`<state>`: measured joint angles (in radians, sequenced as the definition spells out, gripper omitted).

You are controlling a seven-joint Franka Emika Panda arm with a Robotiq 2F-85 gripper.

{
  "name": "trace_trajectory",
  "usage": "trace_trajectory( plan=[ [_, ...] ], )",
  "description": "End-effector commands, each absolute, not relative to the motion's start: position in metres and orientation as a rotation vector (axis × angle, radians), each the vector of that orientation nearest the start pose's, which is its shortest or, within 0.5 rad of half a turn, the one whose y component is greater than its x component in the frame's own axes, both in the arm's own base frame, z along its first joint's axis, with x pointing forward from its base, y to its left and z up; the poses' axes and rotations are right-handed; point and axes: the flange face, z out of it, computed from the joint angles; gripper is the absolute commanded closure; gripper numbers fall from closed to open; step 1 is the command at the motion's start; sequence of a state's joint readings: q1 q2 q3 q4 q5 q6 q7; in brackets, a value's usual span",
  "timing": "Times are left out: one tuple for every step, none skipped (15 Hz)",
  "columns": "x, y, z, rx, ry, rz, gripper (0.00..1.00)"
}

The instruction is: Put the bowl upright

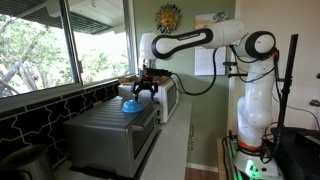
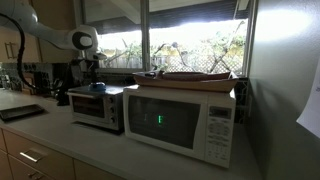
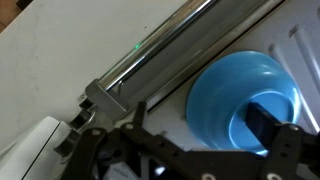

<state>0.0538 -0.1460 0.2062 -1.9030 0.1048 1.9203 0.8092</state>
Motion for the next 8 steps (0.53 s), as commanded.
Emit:
trace_trajectory(
  plan=[
    [0.515,0.134,0.571,-2.905,0.929,-0.139,0.0],
    [0.514,0.128,0.571,-2.916,0.945,-0.136,0.0],
    [0.513,0.123,0.572,-2.925,0.96,-0.136,0.0],
    [0.512,0.118,0.573,-2.935,0.972,-0.127,0.0],
    [0.512,0.113,0.573,-2.943,0.988,-0.123,0.0],
    [0.511,0.108,0.573,-2.953,1.002,-0.112,0.0],
    [0.51,0.104,0.573,-2.962,1.01,-0.099,0.0],
    [0.51,0.099,0.573,-2.972,1.024,-0.084,0.0]
  ],
)
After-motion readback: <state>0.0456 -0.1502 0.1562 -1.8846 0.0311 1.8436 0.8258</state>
